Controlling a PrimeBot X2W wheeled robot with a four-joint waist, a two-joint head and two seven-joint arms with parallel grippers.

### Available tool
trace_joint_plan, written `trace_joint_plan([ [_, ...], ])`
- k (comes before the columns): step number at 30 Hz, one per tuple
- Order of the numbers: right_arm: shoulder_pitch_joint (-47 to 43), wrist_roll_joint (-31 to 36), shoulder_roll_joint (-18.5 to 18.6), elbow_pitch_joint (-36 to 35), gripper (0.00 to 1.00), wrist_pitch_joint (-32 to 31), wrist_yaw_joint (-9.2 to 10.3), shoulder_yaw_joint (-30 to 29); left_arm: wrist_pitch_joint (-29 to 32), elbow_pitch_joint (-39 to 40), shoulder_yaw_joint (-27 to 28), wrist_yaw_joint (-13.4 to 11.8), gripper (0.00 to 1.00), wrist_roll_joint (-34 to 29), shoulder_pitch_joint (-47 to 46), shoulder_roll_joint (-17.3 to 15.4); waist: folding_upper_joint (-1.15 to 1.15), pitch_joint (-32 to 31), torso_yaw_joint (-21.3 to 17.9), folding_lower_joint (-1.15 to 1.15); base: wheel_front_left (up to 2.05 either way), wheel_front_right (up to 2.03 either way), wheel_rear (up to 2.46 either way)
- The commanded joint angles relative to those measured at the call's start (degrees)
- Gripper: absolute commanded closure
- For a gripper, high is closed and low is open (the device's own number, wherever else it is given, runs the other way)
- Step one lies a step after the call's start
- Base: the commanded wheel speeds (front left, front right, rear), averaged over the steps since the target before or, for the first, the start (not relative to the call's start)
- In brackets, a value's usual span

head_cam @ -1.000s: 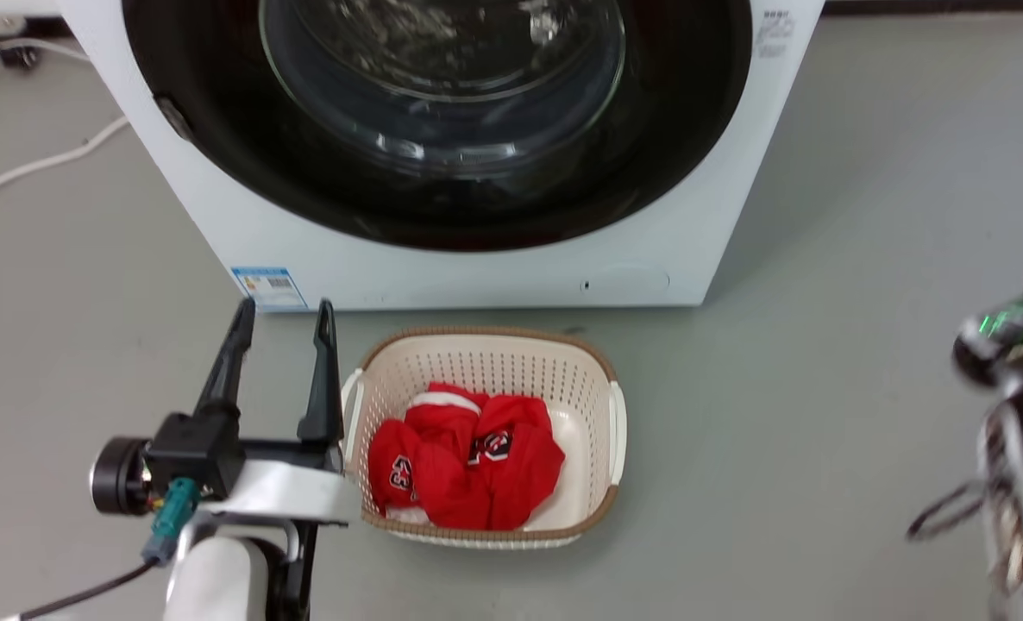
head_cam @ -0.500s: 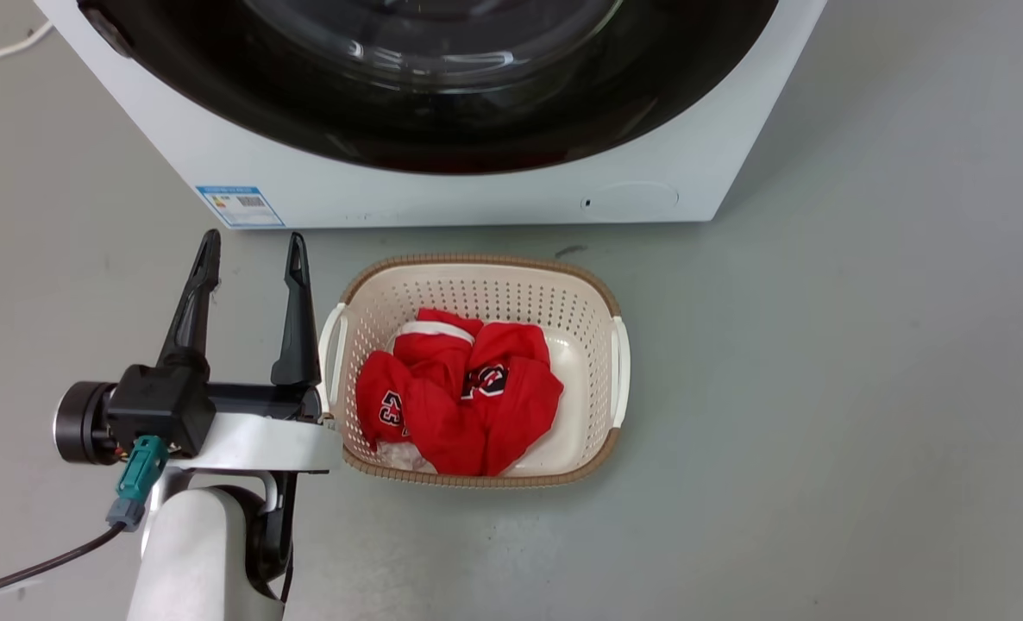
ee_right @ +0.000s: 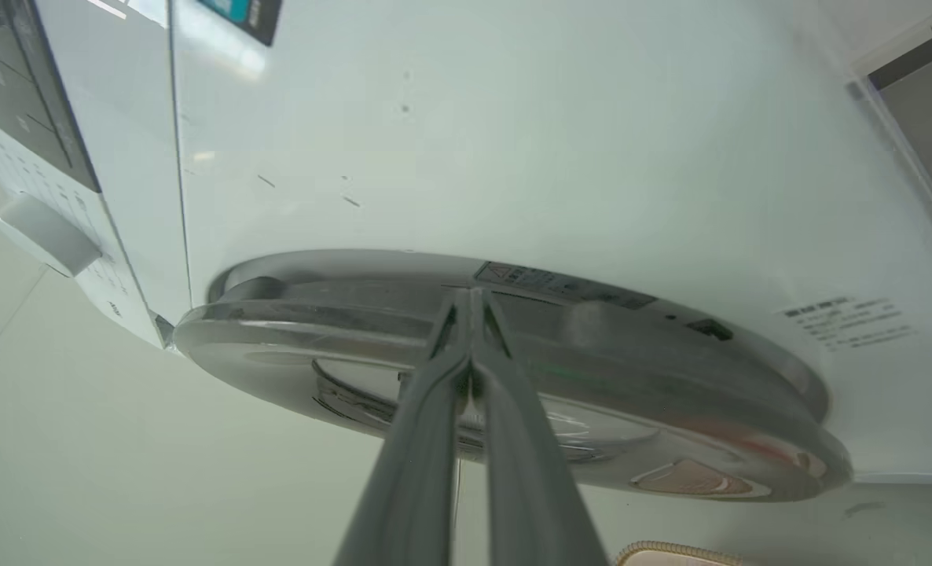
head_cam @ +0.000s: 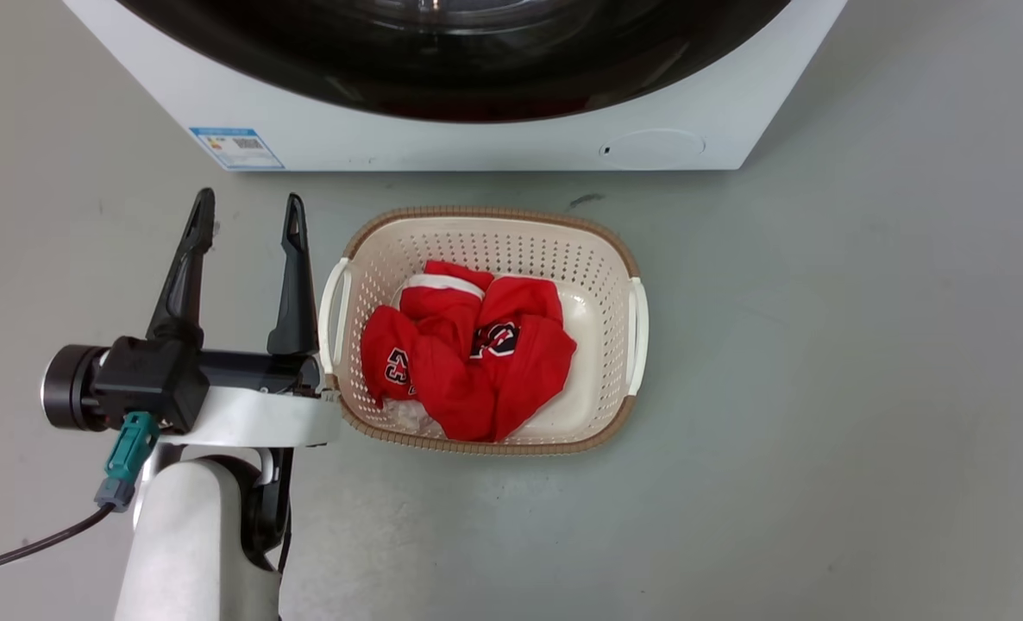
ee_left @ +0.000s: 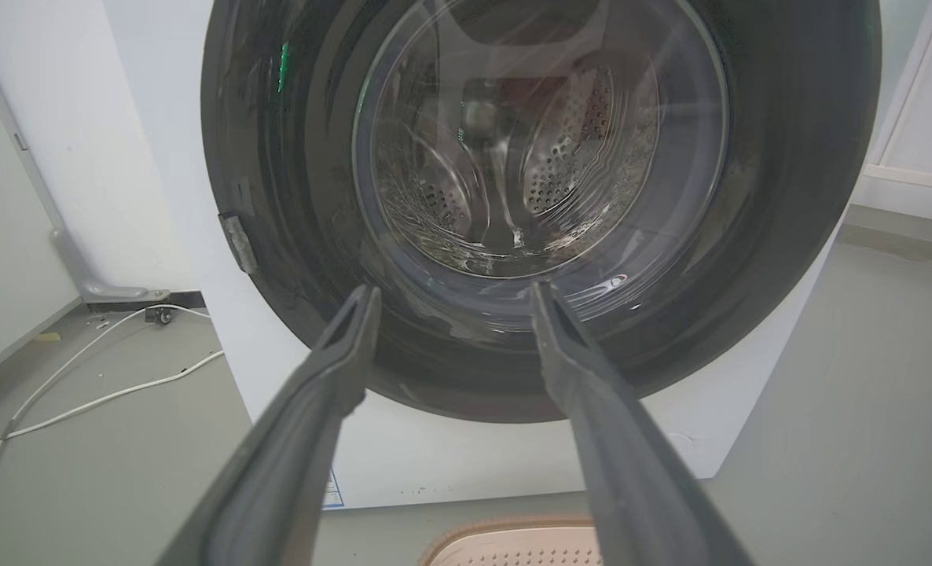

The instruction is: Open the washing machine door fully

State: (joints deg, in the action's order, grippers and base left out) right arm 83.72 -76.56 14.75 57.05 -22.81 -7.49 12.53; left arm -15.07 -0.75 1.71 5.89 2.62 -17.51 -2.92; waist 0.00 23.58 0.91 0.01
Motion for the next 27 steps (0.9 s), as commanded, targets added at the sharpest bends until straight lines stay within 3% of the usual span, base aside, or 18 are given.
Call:
trace_joint_plan([
  [1,1.03,0.24,-0.21,0.74,1.00,-0.35,0.00,0.20,-0.15,0.24,-0.09,0.10,0.00,-0.45,-0.81,-0.13,0.00,0.57,0.36,-0.01,0.00,0.00,0.00],
  [15,8.08,4.08,-0.45,8.88,1.00,-5.21,0.00,1.71,-0.15,0.45,-1.12,0.38,0.00,0.33,-2.51,-0.04,0.00,3.95,2.18,-0.01,0.00,0.00,0.00],
  [27,6.59,-0.28,-1.60,8.37,1.00,-15.71,-0.06,-0.91,-0.15,-0.13,-1.87,-0.13,0.00,0.94,-3.08,0.01,0.00,3.87,2.28,-0.01,0.00,0.00,0.00],
])
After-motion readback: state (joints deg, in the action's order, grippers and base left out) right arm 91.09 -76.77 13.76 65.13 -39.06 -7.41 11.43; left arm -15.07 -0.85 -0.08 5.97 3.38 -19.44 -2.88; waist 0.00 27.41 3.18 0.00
